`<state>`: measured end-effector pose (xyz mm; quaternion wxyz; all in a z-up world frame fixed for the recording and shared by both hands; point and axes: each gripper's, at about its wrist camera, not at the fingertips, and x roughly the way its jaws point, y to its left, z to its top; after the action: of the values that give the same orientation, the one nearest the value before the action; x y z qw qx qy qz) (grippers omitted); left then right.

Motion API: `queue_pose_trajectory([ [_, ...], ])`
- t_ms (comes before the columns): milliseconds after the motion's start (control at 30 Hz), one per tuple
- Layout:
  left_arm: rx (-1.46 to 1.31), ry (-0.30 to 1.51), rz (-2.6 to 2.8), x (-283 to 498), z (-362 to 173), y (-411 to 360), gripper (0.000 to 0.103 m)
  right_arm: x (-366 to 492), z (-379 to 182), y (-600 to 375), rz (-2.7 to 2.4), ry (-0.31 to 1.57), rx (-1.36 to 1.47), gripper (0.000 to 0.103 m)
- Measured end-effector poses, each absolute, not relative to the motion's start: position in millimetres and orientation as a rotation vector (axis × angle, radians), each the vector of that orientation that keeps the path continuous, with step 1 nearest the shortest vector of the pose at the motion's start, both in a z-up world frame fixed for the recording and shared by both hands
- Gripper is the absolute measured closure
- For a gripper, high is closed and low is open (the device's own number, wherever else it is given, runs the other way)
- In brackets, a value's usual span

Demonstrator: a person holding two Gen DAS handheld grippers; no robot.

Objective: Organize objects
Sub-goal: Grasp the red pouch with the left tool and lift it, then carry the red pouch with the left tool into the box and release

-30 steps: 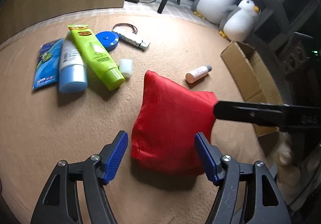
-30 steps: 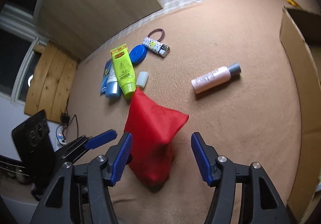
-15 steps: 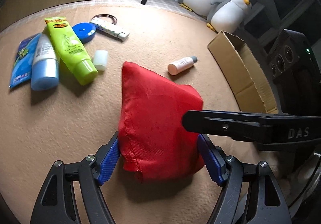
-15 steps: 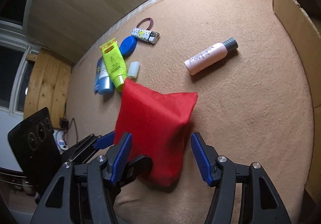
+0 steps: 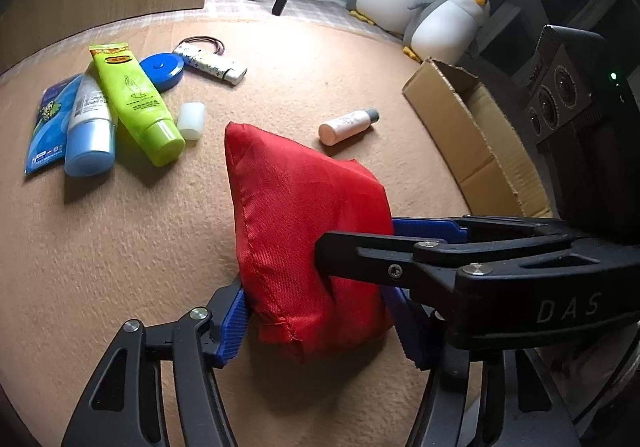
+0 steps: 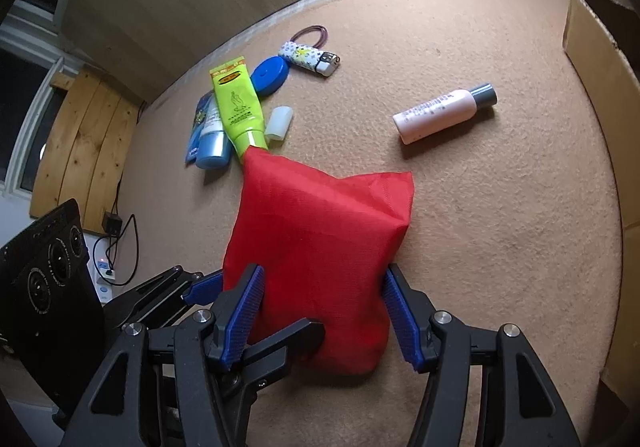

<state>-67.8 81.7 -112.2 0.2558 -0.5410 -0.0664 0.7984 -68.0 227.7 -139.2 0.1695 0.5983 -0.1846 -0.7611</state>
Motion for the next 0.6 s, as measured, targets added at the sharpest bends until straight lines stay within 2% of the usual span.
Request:
queue_pose_trajectory([
  [200,-1.431,-0.244,2.169,-66,-94,83,0.039,-62,-126,233,-2.179,-0.538,1.661,0.046],
  [600,-1.258,-0.209,2.137,-67,-38,141,0.039,-51,-64,285,-2.324,-0.551,1.539,0.046],
])
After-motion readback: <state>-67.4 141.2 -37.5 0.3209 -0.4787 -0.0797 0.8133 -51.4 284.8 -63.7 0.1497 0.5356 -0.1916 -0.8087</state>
